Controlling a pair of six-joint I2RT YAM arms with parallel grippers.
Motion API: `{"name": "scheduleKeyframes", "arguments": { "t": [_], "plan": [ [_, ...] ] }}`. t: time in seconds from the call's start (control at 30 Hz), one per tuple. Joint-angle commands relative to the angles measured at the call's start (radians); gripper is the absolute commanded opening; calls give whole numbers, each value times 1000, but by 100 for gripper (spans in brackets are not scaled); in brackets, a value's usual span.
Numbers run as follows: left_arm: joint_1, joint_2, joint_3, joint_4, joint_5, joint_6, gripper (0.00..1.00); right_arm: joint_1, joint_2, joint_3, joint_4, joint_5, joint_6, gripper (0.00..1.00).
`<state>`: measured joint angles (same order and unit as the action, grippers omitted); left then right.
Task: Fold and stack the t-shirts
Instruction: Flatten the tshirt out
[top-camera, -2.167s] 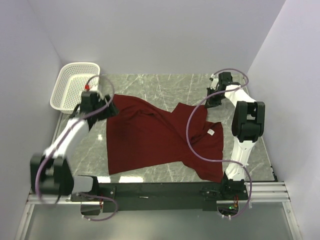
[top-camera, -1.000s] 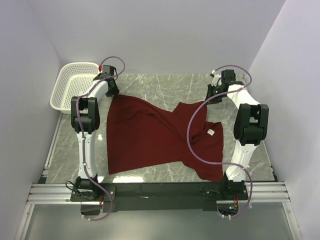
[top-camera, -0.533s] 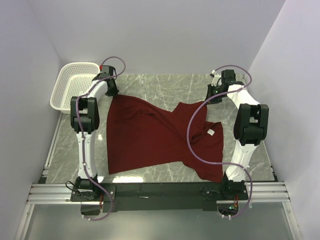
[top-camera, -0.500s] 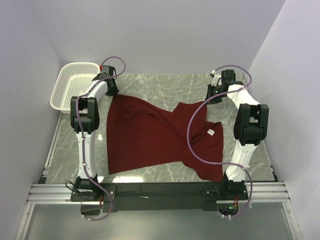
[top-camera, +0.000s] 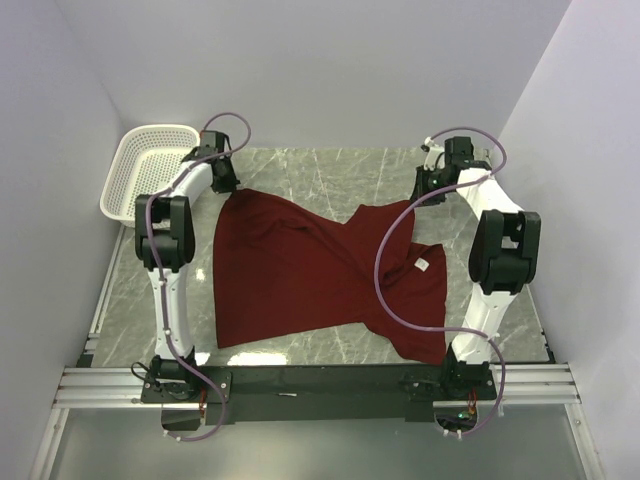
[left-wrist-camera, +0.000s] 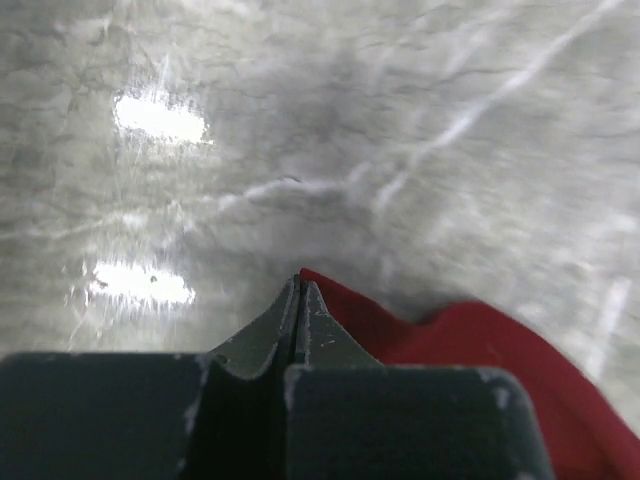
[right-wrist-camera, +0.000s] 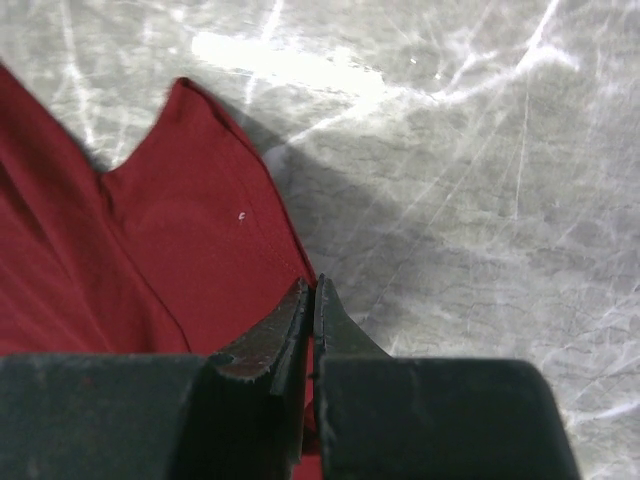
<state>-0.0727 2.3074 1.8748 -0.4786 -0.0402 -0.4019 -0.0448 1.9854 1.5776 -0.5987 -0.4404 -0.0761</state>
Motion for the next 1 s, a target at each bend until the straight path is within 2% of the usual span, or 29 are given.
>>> {"name": "scheduleKeyframes", "arguments": {
  "t": [0.0,0.1,0.4,0.6,0.73,0.83,0.97],
  "plan": [
    [-2,-155,-12,52,49,-32,0,-7,-94,39,-9,-53,-49,0],
    [-4,-215,-45,95,43,-40,0,-7,-128,45,-9,-58,-68,0],
    [2,-416,-147,218,-18,-94,0,40,-186,334,-154,25,-125,0],
    [4,-679,-265,304,-30,-117,0,71,-336,501,-223,91,-194,0],
    [4,-919,-331,362,-32,-149,0,71,-480,631,-236,141,-255,0],
    [4,-1064,-344,380,-30,-178,0,71,-584,691,-219,146,-278,0],
    [2,-1209,-319,402,9,-224,0,71,-712,729,-145,143,-228,0]
  ]
}}
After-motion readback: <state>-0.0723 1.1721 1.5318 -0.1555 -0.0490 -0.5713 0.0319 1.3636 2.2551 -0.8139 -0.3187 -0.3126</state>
